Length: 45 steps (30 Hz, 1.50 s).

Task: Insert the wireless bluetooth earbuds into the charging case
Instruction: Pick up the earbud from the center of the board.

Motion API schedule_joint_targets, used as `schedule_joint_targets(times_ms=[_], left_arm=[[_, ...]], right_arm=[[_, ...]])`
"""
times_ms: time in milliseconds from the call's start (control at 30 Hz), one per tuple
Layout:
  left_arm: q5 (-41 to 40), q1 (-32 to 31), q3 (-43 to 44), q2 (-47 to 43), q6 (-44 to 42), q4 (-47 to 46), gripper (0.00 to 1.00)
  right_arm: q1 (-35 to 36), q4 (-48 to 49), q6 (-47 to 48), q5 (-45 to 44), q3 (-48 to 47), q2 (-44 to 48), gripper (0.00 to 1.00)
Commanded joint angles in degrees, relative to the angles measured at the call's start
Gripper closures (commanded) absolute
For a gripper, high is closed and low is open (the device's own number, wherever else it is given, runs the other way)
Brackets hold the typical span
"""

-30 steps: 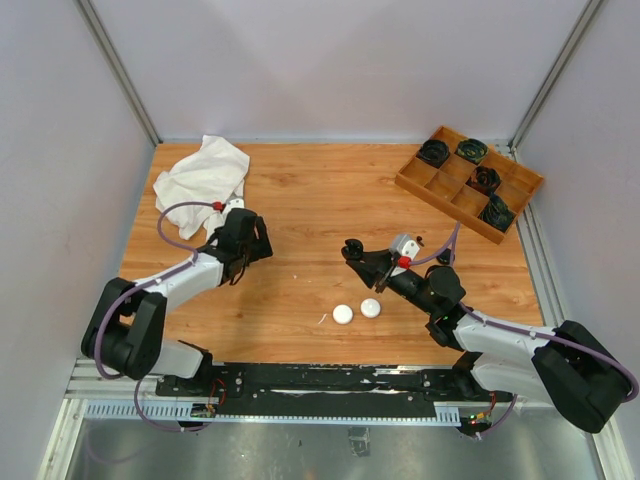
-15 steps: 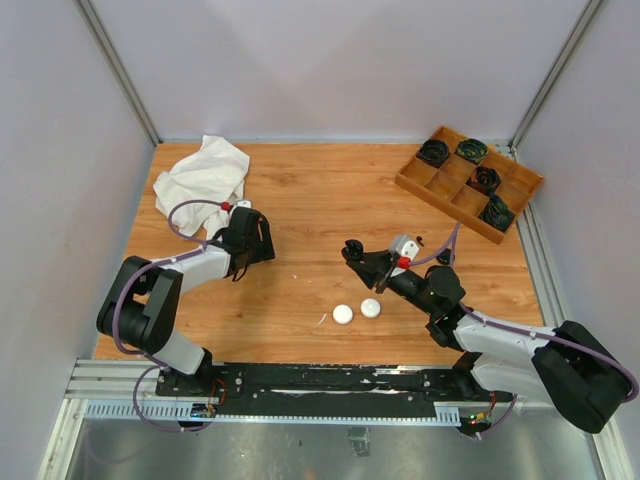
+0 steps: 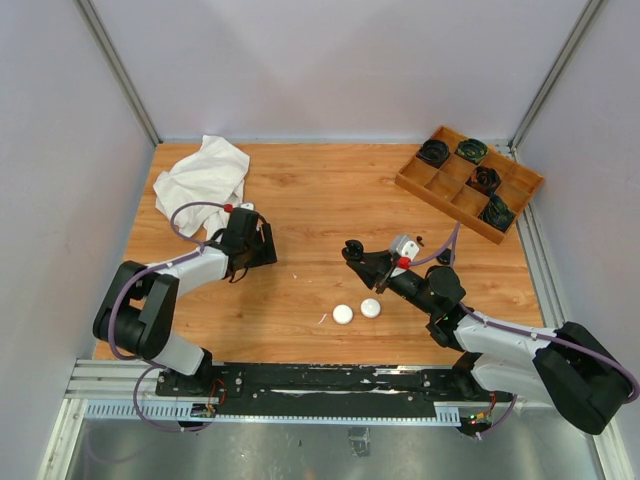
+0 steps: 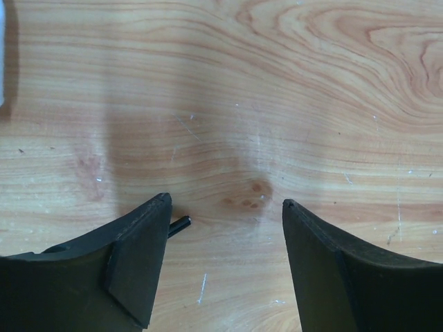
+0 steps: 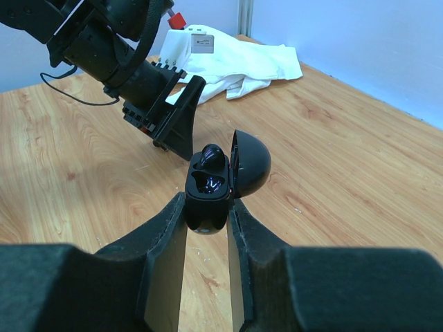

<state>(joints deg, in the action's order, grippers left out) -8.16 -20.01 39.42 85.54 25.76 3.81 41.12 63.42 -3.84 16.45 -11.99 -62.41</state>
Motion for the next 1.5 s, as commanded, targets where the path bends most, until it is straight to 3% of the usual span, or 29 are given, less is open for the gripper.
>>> schedule_joint_targets(times_ms=[0,567,767,1100,1467], left_arm=[[2.11,0.21,-1.06,-1.8,-0.18,1.61,0.3],[3.24,0.17,-0.48,-8.59,1.02,7.54,0.31],[-0.15,0.23,-0.33,-12.7,6.01,10.57,0.3],[-4.33,1.64,-7.19,-15.18,17.88,7.06,0.35],[-3.09,3.03,-7.0,-10.68,16.86,3.64,0.35]], right_arm=[[-0.21,1.05,0.94,0.25,0.58,1.14,1.0],[-0.21,0.83,0.82,0.39,0.63,1.61,0.99],[-0.21,0.22,1.11,-0.19,0.96,2.86,0.99],[-0.21,-0.18,1.1,-0.09,1.17,3.73,0.99],[-0.24,-0.31,1.29,-0.19,1.13,3.48,0.99]])
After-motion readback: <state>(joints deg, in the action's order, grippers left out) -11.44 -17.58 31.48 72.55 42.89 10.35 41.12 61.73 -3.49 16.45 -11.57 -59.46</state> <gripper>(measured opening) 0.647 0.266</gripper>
